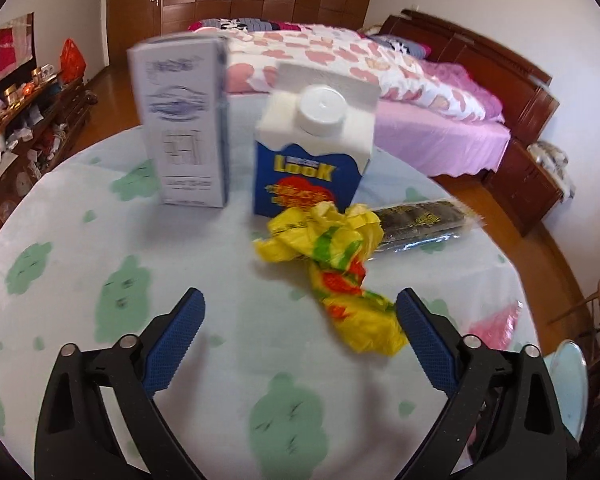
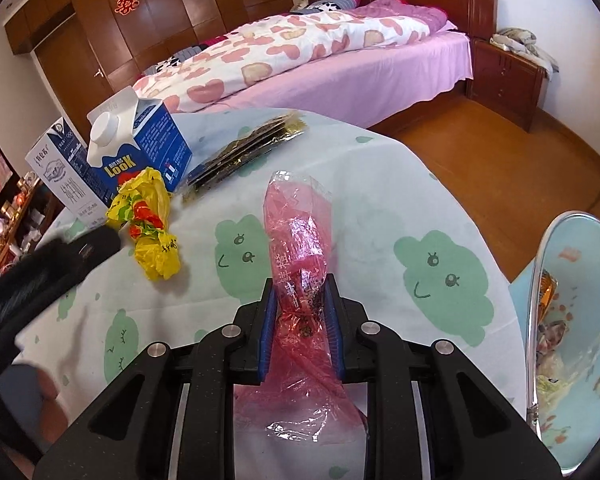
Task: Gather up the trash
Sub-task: 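Grasp the pink plastic bag with the right tool while the left tool grasps the yellow floral bag, then lift the yellow floral bag and pink plastic bag and carry them over the blue bucket, then open the left tool to drop the yellow bag while the right tool releases the pink bag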
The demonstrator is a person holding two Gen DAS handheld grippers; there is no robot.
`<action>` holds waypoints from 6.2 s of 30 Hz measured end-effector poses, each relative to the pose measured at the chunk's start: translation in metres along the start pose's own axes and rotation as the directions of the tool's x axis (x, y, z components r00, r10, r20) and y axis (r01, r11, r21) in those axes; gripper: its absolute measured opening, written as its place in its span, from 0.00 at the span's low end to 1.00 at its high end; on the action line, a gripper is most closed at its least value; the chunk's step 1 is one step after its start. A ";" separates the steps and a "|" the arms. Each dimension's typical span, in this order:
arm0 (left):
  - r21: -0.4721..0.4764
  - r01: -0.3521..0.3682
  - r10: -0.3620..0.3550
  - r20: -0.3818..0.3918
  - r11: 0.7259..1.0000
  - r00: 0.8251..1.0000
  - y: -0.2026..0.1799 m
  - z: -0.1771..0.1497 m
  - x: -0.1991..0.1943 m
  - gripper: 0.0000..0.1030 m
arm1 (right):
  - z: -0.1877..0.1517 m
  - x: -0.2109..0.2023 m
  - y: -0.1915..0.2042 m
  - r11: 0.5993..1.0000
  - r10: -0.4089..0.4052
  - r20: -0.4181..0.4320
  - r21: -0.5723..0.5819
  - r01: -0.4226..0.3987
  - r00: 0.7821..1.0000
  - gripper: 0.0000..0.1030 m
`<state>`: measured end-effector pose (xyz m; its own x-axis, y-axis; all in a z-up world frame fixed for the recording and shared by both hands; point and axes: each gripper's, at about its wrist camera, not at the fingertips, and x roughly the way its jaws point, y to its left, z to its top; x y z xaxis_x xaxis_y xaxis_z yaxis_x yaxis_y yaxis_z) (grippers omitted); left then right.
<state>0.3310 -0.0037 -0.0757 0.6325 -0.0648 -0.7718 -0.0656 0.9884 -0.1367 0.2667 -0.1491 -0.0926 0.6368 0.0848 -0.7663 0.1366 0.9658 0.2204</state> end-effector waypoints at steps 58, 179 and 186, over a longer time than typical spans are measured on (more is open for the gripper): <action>0.188 0.033 -0.038 0.022 0.982 0.999 0.034 -0.129 -0.110 0.29 | -0.078 -0.070 0.014 0.983 0.009 0.023 -0.184 -0.005 1.000 0.24; 0.448 0.314 -0.331 -0.043 0.837 0.943 -0.240 -0.158 -0.127 0.30 | -0.054 -0.155 -0.258 0.966 -0.245 0.150 0.126 0.228 0.958 0.24; 0.456 0.309 -0.322 -0.052 0.835 0.945 -0.244 -0.160 -0.122 0.28 | -0.054 -0.140 -0.258 0.967 -0.239 0.112 0.120 0.226 0.964 0.24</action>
<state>0.1467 -0.2590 -0.0472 0.5790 -0.3863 -0.7180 0.4923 0.8676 -0.0697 0.1019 -0.3974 -0.0748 0.6667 -0.1770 -0.7240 0.3669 0.9235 0.1120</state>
